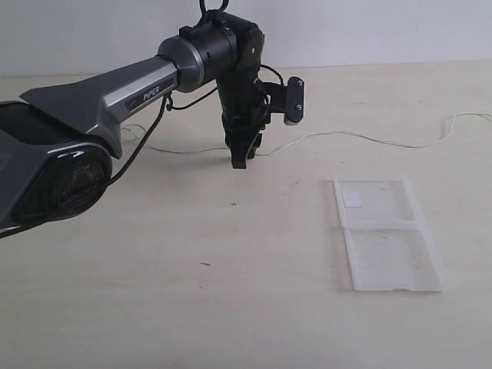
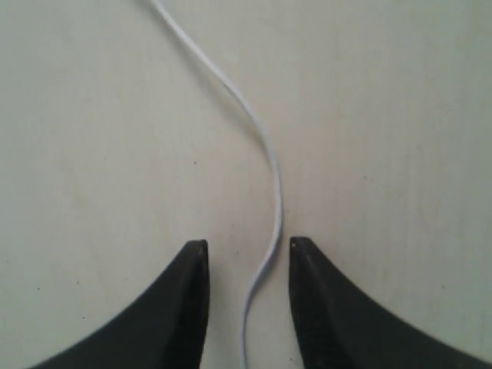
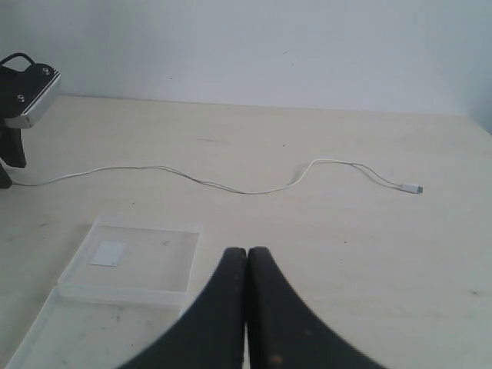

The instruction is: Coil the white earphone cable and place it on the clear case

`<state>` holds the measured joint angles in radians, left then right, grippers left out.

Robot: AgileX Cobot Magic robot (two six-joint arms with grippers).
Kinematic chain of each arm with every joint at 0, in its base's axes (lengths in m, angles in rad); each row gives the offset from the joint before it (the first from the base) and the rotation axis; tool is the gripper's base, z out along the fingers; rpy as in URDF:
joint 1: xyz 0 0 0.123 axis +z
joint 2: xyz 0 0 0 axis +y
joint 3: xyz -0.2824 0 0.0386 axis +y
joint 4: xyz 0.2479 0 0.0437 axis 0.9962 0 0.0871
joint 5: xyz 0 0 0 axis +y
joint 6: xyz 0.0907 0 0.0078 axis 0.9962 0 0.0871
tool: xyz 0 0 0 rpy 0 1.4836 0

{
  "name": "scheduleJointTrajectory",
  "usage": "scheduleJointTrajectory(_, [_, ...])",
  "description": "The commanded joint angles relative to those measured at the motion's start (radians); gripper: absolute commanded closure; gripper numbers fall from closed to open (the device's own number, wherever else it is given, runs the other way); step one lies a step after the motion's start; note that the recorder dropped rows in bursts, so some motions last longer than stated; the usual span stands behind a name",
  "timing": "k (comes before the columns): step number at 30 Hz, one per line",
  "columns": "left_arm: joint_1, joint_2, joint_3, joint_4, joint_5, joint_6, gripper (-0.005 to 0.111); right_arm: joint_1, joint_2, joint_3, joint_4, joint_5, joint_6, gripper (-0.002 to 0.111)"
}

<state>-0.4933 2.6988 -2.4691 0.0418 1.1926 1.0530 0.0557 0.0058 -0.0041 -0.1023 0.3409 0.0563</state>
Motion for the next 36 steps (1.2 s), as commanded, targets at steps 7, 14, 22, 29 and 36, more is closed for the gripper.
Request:
scheduleJointTrajectory(7, [0.003, 0.057, 0.023, -0.004, 0.028, 0.008, 0.104, -0.004, -0.006, 0.004, -0.002, -0.014, -0.002, 0.108])
scheduleJointTrajectory(14, [0.003, 0.057, 0.023, -0.004, 0.028, 0.012, 0.107, -0.004, -0.006, 0.004, -0.002, -0.014, -0.002, 0.108])
scheduleJointTrajectory(22, [0.003, 0.022, 0.023, -0.004, 0.028, -0.018, 0.107, -0.004, -0.006, 0.004, -0.004, -0.014, -0.002, 0.108])
scheduleJointTrajectory(29, [0.005, -0.031, 0.023, -0.004, 0.028, -0.053, 0.107, -0.004, -0.006, 0.004, -0.004, -0.014, -0.002, 0.108])
scheduleJointTrajectory(36, [0.005, -0.071, 0.023, -0.004, 0.028, -0.073, 0.107, -0.004, -0.006, 0.004, -0.002, -0.014, -0.002, 0.108])
